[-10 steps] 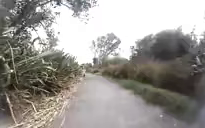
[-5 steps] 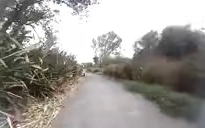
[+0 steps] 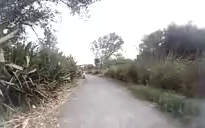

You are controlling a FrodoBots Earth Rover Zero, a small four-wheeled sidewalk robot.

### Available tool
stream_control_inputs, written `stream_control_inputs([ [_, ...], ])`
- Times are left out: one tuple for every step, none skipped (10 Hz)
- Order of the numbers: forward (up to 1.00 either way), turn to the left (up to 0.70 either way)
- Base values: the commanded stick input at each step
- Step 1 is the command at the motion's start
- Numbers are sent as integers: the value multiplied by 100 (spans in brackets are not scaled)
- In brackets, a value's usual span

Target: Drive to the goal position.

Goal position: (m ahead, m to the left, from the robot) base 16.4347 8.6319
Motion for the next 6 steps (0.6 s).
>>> stream_control_inputs([
  [100, 0],
  [100, 0],
  [100, 0],
  [100, 0],
  [100, 0],
  [100, 0],
])
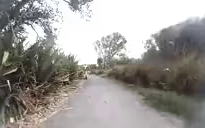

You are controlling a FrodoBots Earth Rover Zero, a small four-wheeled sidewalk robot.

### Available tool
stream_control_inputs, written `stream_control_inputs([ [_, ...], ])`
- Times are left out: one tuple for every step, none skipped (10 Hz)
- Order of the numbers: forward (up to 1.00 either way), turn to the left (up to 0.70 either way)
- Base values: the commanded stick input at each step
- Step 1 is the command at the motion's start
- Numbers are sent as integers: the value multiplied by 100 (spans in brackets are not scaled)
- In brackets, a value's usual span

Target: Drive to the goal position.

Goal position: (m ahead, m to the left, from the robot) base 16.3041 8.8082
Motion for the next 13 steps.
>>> stream_control_inputs([
  [100, 0],
  [100, 0],
  [100, 0],
  [100, 0],
  [100, 0],
  [100, 0],
  [100, 0],
  [100, 0],
  [100, 0],
  [100, 0],
  [100, 0],
  [100, 0],
  [100, 0],
])
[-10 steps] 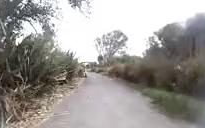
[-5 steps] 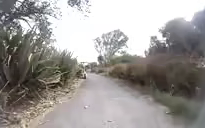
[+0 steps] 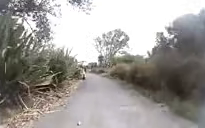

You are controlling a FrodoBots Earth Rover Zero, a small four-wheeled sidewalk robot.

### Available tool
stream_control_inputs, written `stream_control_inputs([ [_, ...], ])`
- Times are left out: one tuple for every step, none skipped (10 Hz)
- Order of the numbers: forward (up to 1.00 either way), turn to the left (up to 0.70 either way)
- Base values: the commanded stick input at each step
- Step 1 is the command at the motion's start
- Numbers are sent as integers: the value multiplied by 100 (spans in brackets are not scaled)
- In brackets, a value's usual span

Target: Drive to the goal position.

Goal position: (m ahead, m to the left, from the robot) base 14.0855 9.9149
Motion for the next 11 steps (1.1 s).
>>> stream_control_inputs([
  [100, 0],
  [100, 0],
  [100, 0],
  [100, 0],
  [100, 0],
  [100, 0],
  [100, 0],
  [100, 0],
  [100, 0],
  [100, 0],
  [100, 0],
])
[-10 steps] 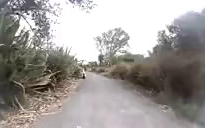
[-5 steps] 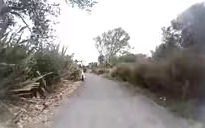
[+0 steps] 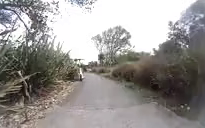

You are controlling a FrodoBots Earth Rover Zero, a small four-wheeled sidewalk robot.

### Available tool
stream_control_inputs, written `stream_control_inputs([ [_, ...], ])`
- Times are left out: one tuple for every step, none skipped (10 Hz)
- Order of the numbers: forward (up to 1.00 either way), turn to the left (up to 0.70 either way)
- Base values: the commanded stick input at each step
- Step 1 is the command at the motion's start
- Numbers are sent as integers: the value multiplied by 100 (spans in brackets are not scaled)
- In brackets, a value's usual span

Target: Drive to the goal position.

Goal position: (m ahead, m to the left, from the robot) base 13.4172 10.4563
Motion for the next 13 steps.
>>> stream_control_inputs([
  [100, 0],
  [100, 0],
  [100, 0],
  [100, 0],
  [100, 0],
  [100, 0],
  [100, 0],
  [100, 0],
  [100, 0],
  [100, 0],
  [100, 0],
  [100, 0],
  [100, 0],
])
